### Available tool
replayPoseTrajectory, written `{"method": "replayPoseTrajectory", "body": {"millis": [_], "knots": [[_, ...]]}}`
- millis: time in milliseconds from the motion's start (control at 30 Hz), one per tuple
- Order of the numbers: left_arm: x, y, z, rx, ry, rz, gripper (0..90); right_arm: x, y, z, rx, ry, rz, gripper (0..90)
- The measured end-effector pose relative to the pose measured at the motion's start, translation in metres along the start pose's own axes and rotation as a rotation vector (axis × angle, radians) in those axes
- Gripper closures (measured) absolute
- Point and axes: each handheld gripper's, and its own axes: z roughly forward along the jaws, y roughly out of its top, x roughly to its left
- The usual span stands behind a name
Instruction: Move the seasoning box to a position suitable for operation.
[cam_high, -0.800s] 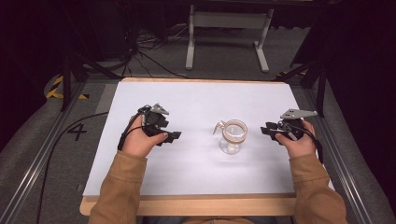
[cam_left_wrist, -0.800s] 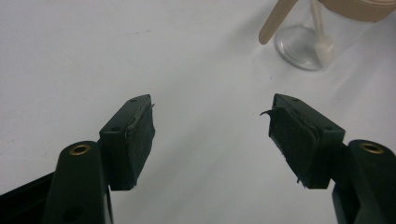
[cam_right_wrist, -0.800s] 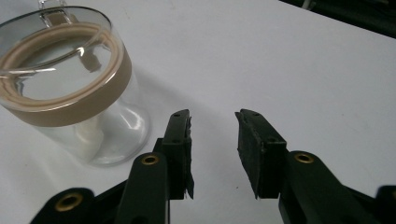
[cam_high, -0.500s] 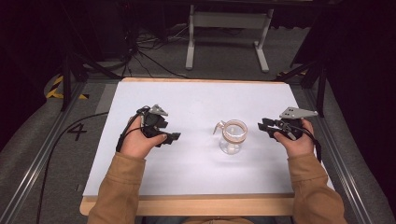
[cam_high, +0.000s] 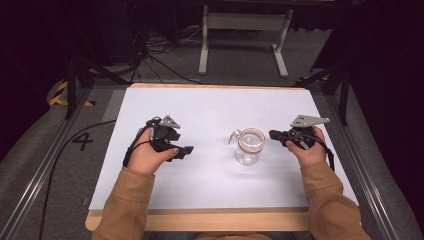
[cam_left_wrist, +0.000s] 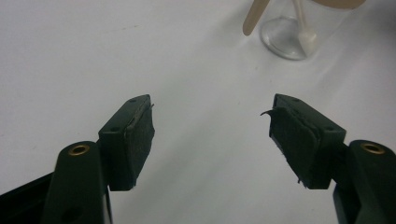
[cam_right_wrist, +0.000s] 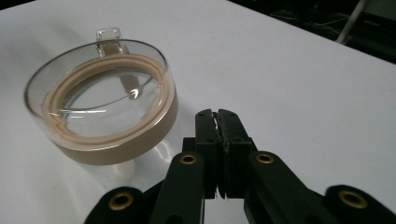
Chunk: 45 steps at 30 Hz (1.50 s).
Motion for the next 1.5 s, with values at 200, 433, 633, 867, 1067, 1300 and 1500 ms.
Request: {"method": "replayPoseTrajectory", "body": {"millis": [200,433,633,867,1067,1300,1500], "knots": [[0.001,-0.010,-0.005,0.008,0.018,-0.022,30.9,-0.007,-0.002,0.021,0.022,0.042,0.014,89.3],[0.001,-0.016,-0.008,0.017,0.029,-0.029,30.9,-0.013,-0.006,0.038,0.042,0.076,0.013,89.3],[-0.001,-0.014,-0.005,0.023,0.024,-0.016,30.9,-0.008,-0.006,0.042,0.042,0.118,-0.019,89.3],[-0.002,-0.012,-0.002,0.028,0.018,-0.004,30.9,-0.005,-0.006,0.043,0.053,0.133,-0.023,90.0],[-0.002,-0.009,0.002,0.027,0.011,0.006,30.9,-0.002,-0.006,0.041,0.065,0.153,-0.023,90.0],[-0.005,-0.001,0.010,0.026,-0.009,0.024,30.9,0.007,-0.007,0.035,0.084,0.162,-0.033,90.0],[-0.008,0.009,0.019,0.027,-0.034,0.049,30.9,0.014,-0.009,0.026,0.094,0.161,-0.038,90.0]]}}
